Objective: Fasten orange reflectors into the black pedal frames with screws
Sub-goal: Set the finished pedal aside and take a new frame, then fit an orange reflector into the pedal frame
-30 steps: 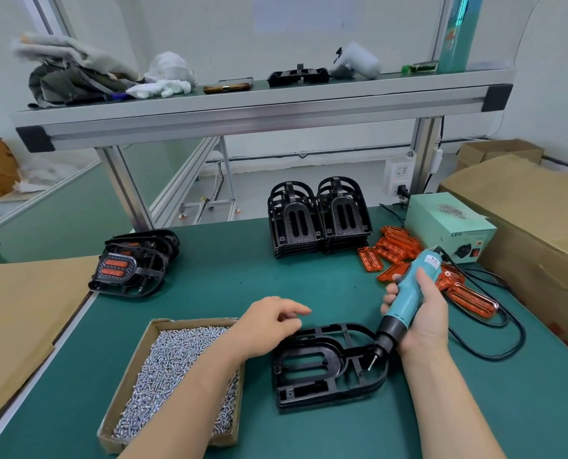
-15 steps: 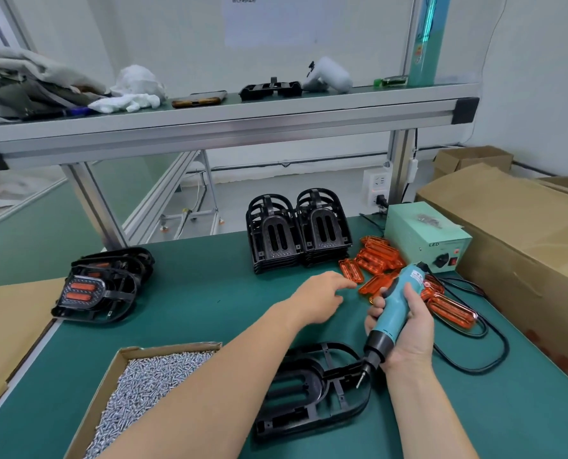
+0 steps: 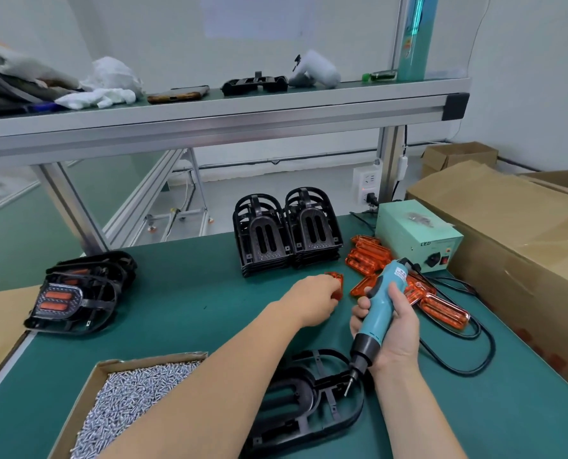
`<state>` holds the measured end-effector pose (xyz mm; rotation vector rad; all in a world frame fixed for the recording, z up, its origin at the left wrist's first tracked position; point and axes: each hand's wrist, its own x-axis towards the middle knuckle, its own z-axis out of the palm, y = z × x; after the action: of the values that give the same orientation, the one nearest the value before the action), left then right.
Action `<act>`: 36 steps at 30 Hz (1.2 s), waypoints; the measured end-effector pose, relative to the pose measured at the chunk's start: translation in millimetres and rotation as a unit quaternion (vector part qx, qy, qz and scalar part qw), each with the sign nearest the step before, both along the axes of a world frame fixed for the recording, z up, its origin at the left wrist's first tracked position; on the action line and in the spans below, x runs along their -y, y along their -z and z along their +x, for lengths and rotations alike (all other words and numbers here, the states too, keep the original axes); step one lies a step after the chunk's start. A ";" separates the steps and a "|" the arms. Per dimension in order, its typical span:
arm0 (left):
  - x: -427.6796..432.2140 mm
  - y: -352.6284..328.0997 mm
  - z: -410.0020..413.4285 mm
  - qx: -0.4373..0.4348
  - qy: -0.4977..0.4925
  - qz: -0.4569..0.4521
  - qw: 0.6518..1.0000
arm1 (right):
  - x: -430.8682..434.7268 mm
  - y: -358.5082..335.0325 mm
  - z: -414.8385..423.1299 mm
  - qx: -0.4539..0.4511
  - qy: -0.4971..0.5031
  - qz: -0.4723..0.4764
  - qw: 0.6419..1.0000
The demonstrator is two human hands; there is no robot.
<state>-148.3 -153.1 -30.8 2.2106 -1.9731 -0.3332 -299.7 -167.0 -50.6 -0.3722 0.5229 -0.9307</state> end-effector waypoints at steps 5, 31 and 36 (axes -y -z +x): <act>-34.5 3.7 5.6 -0.063 -0.064 -0.052 0.995 | -2.3 -1.4 0.5 -0.005 -0.004 -0.008 1.000; -177.7 -25.0 -2.4 -0.445 -0.220 -0.121 0.860 | -4.7 1.5 -2.8 0.014 -0.017 0.005 1.000; -192.3 -22.3 -3.1 -0.445 -0.230 -0.109 0.858 | -6.4 2.2 -2.5 0.016 -0.018 0.003 1.000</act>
<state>-151.4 39.2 -8.6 1.7855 -0.9140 -0.8201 -302.2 -160.6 -52.8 -0.3610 0.4883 -0.8982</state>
